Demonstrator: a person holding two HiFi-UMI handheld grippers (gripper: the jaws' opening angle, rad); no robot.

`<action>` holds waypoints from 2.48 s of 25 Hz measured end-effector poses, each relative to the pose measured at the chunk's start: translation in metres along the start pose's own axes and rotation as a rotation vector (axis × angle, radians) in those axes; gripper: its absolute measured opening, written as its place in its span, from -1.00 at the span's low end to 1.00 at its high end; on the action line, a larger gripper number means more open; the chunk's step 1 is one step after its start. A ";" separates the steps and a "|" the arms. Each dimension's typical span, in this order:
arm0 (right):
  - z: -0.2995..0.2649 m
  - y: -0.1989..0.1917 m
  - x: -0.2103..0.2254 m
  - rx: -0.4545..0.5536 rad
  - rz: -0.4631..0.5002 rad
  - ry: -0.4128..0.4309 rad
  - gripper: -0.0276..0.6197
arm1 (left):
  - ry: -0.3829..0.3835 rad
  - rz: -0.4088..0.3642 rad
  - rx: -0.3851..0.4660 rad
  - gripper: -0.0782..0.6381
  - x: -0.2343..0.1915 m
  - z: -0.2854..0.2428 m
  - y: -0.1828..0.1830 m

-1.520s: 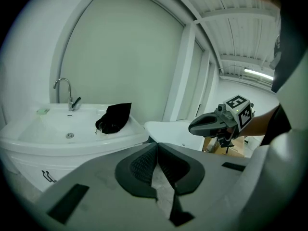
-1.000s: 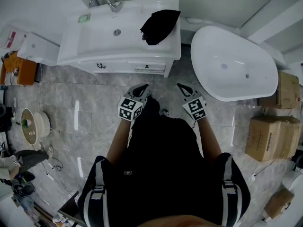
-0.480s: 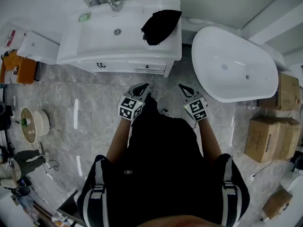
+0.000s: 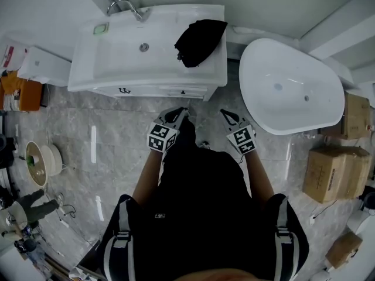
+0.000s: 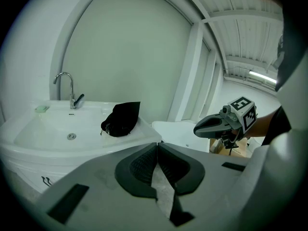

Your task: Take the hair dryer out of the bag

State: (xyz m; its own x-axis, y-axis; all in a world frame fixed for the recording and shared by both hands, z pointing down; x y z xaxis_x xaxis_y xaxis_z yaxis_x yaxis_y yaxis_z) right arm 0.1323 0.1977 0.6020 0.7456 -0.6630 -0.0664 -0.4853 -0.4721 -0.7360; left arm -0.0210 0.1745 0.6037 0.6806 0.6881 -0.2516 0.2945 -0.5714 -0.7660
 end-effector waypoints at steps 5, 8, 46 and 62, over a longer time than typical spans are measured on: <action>-0.022 0.020 0.018 -0.022 0.005 0.000 -0.73 | -0.020 -0.002 -0.014 -0.73 -0.033 -0.017 0.022; -0.041 0.028 0.028 -0.042 0.001 0.001 -0.73 | -0.028 -0.004 -0.017 -0.73 -0.055 -0.026 0.035; -0.205 0.142 0.063 -0.165 0.081 -0.077 -0.73 | -0.167 -0.048 -0.050 -0.73 -0.211 -0.074 0.103; -0.273 0.142 0.084 -0.342 0.203 -0.120 -0.56 | -0.110 0.007 -0.035 -0.73 -0.233 -0.069 0.088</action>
State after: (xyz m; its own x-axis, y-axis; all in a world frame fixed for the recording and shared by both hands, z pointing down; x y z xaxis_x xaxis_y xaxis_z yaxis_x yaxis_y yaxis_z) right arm 0.0010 -0.0834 0.6754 0.6574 -0.6998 -0.2796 -0.7365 -0.5182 -0.4347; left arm -0.1073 -0.0673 0.6359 0.6054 0.7277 -0.3224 0.3144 -0.5907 -0.7431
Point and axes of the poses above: the fingertips, and each gripper's own axes: z backward along the fingers, x to its right, y out of its top, the point moved 1 cm from there along z, backward along the fingers, and after that the axes turned 9 degrees about -x, right-handed, at the moved point
